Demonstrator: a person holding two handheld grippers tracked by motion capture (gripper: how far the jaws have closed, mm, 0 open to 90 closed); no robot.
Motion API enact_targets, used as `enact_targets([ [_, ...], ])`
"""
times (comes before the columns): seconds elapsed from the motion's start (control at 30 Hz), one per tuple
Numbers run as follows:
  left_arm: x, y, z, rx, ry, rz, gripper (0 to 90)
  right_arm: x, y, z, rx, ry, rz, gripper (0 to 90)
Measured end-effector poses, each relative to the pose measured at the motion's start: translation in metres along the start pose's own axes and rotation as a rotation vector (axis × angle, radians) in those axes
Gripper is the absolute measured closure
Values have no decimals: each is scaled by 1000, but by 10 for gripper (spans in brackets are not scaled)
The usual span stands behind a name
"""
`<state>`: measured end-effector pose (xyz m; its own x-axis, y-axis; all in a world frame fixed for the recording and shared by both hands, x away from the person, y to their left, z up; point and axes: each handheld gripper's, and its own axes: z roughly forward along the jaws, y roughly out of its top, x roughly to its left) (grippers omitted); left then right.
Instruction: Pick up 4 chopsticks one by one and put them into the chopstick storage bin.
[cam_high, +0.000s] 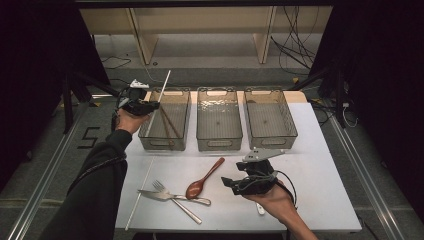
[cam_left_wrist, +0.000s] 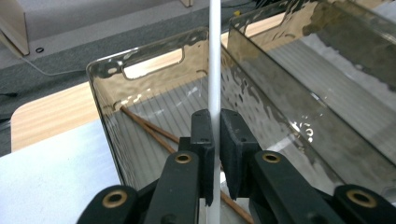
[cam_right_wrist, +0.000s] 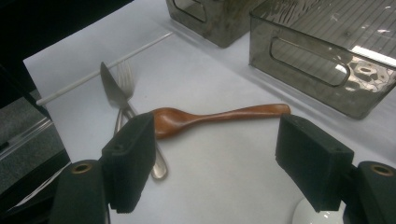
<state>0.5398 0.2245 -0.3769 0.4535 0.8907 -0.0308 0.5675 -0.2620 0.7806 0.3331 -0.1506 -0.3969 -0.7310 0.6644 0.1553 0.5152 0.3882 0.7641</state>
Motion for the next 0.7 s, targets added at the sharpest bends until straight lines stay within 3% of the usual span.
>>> enact_targets([
  [0.1,-1,-1,-5,36,24,7,716,0,0,0,0,1,2,296],
  [0.13,-1,-2,-8,28,20,3,706,0,-1,0,1,1,1,296],
  [0.23,1,-3,-22,33,-4,-41,631,0,-1,0,2,0,2,296],
  [0.3,-1,-5,-31,55,-15,-50,582,0,-1,-1,0,1,4,296],
  [0.43,-8,-12,-49,71,-33,-109,415,1,0,0,-1,0,3,296],
  [0.5,-13,-19,-57,87,-48,-92,379,1,0,1,4,1,4,296],
  [0.57,-19,-27,-65,110,-22,-78,354,1,0,1,3,1,2,296],
  [0.67,-24,-43,-78,109,-47,-104,334,1,0,0,0,-1,3,296],
  [0.7,-26,-47,-79,140,-41,-92,331,0,-1,0,0,-2,6,296],
])
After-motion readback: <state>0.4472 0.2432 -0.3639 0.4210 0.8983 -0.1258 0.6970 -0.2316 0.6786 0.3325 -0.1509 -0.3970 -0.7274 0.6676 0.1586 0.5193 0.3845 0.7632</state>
